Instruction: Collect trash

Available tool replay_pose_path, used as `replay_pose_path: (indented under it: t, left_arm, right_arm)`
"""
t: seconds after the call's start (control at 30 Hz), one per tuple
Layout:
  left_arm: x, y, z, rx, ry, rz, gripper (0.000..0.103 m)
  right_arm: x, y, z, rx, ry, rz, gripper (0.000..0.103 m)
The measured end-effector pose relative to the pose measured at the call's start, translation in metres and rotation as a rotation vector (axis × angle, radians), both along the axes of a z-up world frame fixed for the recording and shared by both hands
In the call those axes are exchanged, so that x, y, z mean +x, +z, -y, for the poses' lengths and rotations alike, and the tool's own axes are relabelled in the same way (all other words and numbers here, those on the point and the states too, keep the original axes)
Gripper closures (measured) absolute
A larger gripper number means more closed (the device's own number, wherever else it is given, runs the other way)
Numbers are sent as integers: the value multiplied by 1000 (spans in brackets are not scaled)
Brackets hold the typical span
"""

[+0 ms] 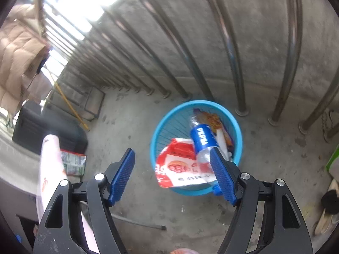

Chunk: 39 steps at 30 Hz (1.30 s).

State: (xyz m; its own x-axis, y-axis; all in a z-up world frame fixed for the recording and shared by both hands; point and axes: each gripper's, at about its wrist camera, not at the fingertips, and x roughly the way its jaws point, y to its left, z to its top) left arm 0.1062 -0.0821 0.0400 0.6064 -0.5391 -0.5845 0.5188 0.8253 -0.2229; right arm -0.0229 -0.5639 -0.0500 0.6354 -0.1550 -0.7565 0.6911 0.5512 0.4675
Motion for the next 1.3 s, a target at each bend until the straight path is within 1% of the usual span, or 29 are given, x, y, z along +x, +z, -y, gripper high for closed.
replay_pose_path:
  t: [0.07,0.17,0.2,0.23,0.3,0.33,0.4,0.43,0.47,0.57,0.63,0.67,0.77,0.83,0.9,0.97,1.0,1.1,1.17,1.23,1.3]
  left_arm:
    - [-10,10,-12,-26,43,12,6]
    - [-25,26,-34,-41,121,33,6]
    - [-30,30,-41,-42,152,39,6]
    - [-37,34,-49,-40,189,52,6]
    - [-50,39,-63,-10,265,88,6]
    - [-58,39,-69,16,305,109,6]
    - [-71,36,-77,82,364,141,6]
    - [-76,34,-81,107,386,149,6]
    - [-82,31,-85,115,399,150,6]
    - [-95,21,-103,87,425,129,6]
    - [-101,15,-117,58,468,113,6]
    - [-103,13,-123,53,494,99,6]
    - [-109,4,-134,69,563,65,6]
    - [-111,-3,-135,73,556,31,6]
    - [-115,-11,-134,60,539,-12,6]
    - [-118,-18,-130,78,545,-44,6]
    - [-120,-21,-128,91,546,-52,6]
    - [-120,-23,-126,89,551,-56,6]
    - [-117,-22,-129,80,587,-64,6]
    - [-110,-20,-130,87,632,-79,6]
    - [-106,-18,-129,81,648,-97,6]
  right_arm:
    - [12,30,-27,-74,86,39,29]
    - [28,78,-75,-181,230,125,22]
    - [31,93,-93,-221,279,161,17]
    - [34,107,-112,-269,325,190,13]
    - [35,134,-153,-385,419,244,8]
    - [34,142,-172,-435,460,263,8]
    - [31,153,-208,-507,544,295,8]
    - [29,155,-223,-520,581,312,8]
    - [27,153,-238,-525,608,321,8]
    - [14,151,-270,-486,675,359,8]
    - [5,145,-284,-468,706,378,8]
    - [6,146,-294,-478,723,365,8]
    - [3,142,-312,-507,781,285,8]
    - [4,140,-316,-511,783,254,8]
    - [1,137,-317,-497,784,223,8]
    - [-2,132,-319,-510,785,181,8]
    - [-3,129,-319,-524,781,163,8]
    - [-7,125,-321,-571,786,110,8]
    - [-7,122,-322,-594,786,79,8]
    - [-9,122,-321,-608,780,69,8]
    - [-8,123,-321,-611,786,57,8]
